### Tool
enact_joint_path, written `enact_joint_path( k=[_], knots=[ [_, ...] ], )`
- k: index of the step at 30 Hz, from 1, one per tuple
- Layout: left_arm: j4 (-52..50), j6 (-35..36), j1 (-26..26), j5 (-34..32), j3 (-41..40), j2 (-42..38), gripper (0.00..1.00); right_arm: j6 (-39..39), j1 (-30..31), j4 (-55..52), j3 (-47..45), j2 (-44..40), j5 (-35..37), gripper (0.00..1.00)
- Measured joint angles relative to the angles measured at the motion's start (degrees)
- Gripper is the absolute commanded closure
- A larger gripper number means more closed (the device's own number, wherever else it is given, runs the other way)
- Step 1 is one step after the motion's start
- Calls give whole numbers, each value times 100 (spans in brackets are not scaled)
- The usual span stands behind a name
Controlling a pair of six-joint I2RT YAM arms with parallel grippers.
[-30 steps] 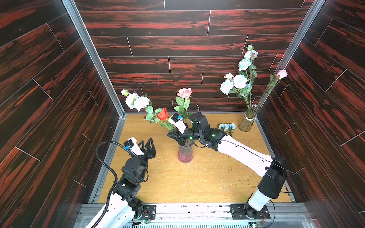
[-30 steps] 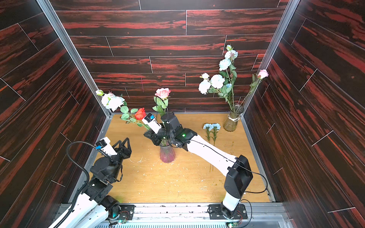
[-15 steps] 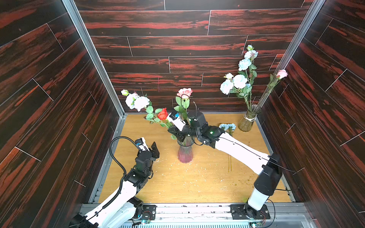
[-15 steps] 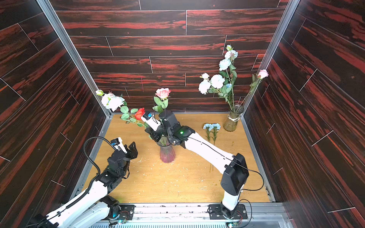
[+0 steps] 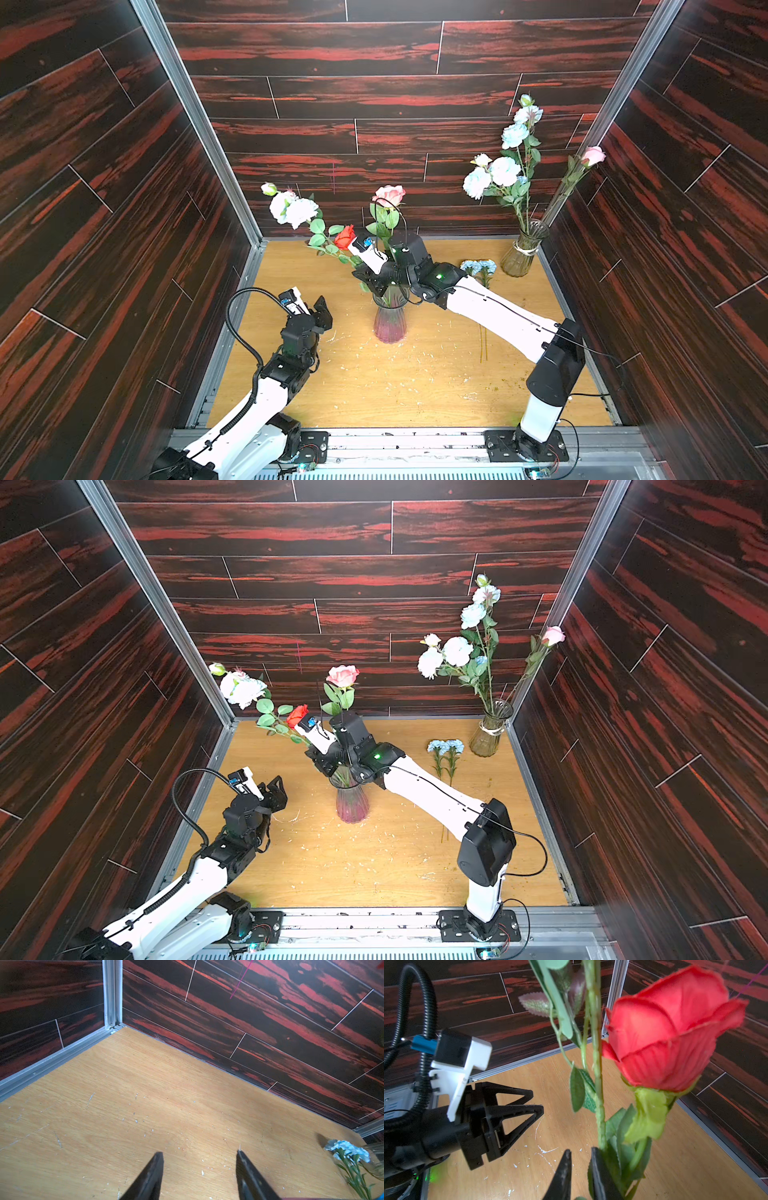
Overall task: Pick out blue flowers from the vase
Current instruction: Pick up the flower from the vase.
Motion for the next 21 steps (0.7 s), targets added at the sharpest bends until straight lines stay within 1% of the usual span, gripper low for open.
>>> enact_joint_path(
  k=[8,21],
  knots=[
    [44,-20,0,96,0,83,42,-72,0,-2,0,0,118,70],
    [133,-20,4,188,0,107,42,-81,22,9,-11,-116,249,69]
  ],
)
